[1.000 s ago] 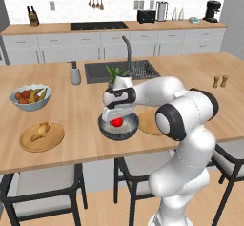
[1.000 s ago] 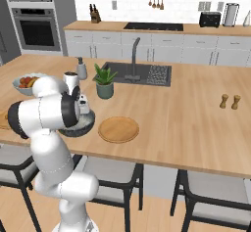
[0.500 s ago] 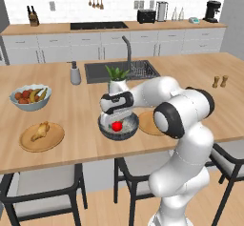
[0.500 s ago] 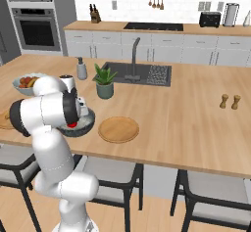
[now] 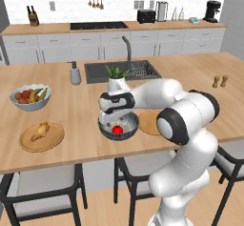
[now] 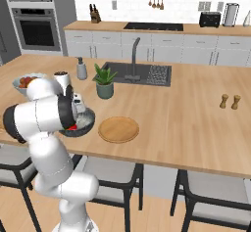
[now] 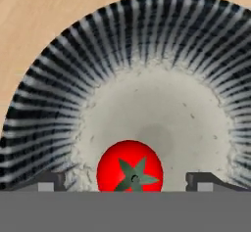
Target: Pick the chicken drumstick and tomato from their plates and place them in the bowl. Then put the bowl in the fridge.
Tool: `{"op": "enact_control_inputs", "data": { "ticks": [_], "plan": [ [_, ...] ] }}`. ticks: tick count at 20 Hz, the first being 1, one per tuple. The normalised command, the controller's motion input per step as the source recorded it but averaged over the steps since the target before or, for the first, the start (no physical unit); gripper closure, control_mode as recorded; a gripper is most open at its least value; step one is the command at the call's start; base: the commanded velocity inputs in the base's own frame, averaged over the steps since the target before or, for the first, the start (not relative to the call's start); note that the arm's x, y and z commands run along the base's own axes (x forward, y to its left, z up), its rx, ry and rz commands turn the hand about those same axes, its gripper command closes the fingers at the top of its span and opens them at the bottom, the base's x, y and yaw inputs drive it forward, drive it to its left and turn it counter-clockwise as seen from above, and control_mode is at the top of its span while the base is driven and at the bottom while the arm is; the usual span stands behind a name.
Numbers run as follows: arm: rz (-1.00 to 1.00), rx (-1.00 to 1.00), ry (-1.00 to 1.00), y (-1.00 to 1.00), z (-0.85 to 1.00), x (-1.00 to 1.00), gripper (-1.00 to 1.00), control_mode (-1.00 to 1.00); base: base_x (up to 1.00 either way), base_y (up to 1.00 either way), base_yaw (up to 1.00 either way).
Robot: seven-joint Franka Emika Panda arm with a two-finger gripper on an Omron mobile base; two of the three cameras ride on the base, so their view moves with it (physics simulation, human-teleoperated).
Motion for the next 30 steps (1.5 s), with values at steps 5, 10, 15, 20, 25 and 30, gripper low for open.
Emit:
{"op": "enact_control_inputs", "data": {
  "ticks": [5,10,15,20,25,30],
  "plan": [
    [-0.01,0.00,-0.27,0.49,0.69,-1.00,-1.00,-1.00,0.00,0.00,0.00],
    [-0.18,0.16,-0.23,0.78,0.33,-0.95,-1.00,-1.00,0.00,0.00,0.00],
    [-0.18,0.35,0.00,0.46,0.44,-0.57,-1.00,-1.00,0.00,0.00,0.00],
    [-0.12,0.11,0.01,0.34,0.04,-0.33,-1.00,-1.00,0.00,0.00,0.00],
    [-0.12,0.05,0.02,0.77,0.00,0.03,-1.00,-1.00,0.00,0.00,0.00],
    [-0.19,0.03,0.11,0.86,0.17,0.28,-1.00,-1.00,0.00,0.00,0.00]
  ]
}}
